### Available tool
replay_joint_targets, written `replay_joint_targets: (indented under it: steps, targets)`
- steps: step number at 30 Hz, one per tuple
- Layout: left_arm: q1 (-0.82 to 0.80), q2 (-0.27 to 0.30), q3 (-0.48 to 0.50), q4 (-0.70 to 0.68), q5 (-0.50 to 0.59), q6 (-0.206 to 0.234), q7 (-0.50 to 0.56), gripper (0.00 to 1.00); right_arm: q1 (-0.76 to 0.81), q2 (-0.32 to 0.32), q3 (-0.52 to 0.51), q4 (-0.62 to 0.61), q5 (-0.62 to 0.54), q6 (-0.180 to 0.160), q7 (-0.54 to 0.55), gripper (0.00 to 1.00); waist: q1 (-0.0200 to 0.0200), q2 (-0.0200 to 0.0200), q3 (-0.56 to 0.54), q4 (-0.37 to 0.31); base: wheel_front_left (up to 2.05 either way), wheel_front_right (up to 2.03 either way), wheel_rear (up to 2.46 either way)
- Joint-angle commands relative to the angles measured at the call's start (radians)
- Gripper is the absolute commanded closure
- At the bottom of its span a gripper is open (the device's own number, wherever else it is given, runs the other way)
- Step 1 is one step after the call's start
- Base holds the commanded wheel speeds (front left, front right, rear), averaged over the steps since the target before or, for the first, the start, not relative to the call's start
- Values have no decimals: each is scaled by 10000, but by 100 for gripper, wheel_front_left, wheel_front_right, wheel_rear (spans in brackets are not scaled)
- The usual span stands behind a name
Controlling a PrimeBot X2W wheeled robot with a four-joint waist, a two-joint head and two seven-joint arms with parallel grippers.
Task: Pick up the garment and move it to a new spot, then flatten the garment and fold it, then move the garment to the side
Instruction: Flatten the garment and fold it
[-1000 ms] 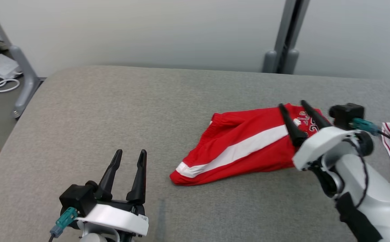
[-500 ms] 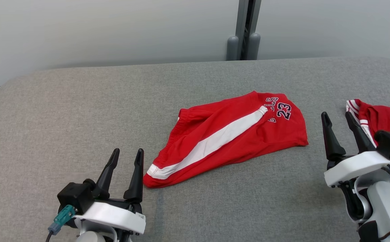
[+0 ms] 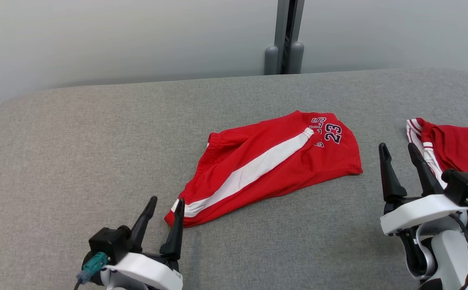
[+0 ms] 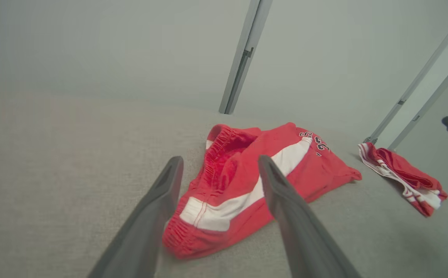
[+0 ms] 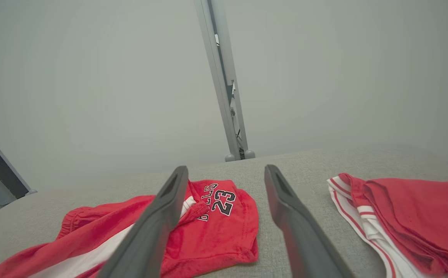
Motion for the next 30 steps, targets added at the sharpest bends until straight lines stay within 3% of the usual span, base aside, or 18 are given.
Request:
replay_joint_targets:
  steps: [1,13,28,29,30]
  targets:
    - [-115,39,-124,260,80,-56,-30,0,116,12,-33,-62,-37,0,54,0,0,0,1,-26,0,0,0]
    - [-1522,294,-948,2877,793,-99,160,0,30,105,7,-164,-125,0,192,0,0,0,352,-331,0,0,0]
    - [-2437,283,-1037,4203,714,35,161,0,-98,193,-134,-5,-221,0,153,0,0,0,605,-486,0,0,0]
    - [-2464,281,-1066,4236,683,4,155,17,-100,205,-142,13,-224,0,146,0,0,0,605,-481,0,0,0]
    - [-2501,274,-1078,4242,637,-24,141,43,-106,214,-148,30,-227,0,144,0,0,0,607,-474,0,0,0]
